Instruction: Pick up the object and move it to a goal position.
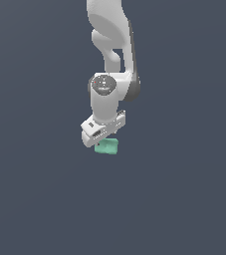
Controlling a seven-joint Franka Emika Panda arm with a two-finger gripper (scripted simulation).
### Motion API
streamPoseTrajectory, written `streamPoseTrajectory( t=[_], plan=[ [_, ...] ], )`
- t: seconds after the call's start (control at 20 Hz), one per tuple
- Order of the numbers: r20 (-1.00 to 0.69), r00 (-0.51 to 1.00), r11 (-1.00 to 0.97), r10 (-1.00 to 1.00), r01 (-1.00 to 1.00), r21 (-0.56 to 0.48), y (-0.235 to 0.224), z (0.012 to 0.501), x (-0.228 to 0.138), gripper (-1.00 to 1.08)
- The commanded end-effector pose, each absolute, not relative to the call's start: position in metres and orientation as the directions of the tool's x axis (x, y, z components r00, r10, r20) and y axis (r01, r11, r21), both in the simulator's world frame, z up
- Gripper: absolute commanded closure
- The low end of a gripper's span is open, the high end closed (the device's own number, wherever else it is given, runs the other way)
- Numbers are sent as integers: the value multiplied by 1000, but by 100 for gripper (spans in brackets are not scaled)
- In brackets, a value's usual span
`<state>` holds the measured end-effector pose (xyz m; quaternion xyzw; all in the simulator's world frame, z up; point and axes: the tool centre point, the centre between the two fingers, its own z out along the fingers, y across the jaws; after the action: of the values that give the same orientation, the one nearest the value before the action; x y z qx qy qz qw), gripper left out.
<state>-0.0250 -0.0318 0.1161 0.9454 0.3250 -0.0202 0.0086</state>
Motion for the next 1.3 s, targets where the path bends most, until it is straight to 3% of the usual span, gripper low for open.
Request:
streamPoseTrajectory(
  t=[0.0, 1.25],
  plan=[
    [-41, 743, -744, 668, 669, 1, -32, 112, -26, -92],
    [-6, 203, -203, 979, 979, -3, -32, 74, -41, -92]
  ],
)
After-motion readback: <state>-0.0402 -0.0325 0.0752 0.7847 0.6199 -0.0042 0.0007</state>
